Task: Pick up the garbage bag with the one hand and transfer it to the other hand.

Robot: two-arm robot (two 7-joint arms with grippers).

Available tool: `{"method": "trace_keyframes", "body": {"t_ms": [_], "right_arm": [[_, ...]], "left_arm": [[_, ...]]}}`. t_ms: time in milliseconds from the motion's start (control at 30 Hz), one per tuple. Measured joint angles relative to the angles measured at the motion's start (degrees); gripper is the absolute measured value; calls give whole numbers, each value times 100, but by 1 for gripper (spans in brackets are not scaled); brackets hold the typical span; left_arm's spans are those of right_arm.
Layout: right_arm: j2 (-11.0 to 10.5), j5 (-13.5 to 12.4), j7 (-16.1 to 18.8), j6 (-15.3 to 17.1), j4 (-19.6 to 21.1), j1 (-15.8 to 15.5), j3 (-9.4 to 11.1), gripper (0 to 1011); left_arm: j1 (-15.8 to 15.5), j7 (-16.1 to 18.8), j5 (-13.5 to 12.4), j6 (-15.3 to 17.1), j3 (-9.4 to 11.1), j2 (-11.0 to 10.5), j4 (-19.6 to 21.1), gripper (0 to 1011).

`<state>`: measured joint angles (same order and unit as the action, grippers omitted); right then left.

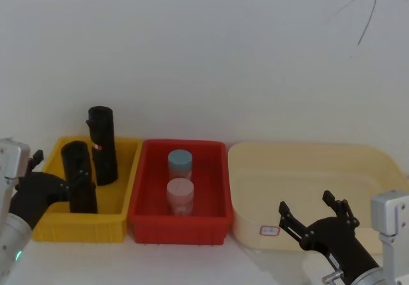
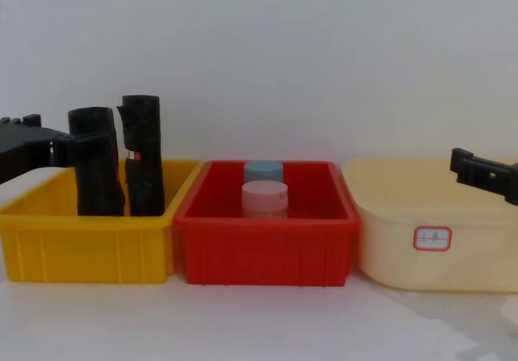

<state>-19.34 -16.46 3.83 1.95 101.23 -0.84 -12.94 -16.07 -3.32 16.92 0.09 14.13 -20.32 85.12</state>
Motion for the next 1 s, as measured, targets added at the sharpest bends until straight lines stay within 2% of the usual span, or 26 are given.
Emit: {"method": "trace_keyframes", "body": {"t_ms": [533,733,767,900,933,1000], "right_arm": [[0,0,0,0,0,0,0,1000],[0,0,0,0,0,0,0,999],[0,0,0,0,0,0,0,1000],[0,0,0,0,0,0,0,1000],[0,0,0,0,0,0,0,1000],[0,0,0,0,0,0,0,1000]], "left_arm": [[-384,-438,86,-69,90,190,-542,988],[-448,-532,124,-74,84,249,-638,855],[-458,-552,132,-76,78,262,-651,802],[-475,-578,135,-79,67,282,-667,739],[-483,-589,133,-82,64,287,-668,672],[-498,-600,122,-93,58,295,-668,612]]}}
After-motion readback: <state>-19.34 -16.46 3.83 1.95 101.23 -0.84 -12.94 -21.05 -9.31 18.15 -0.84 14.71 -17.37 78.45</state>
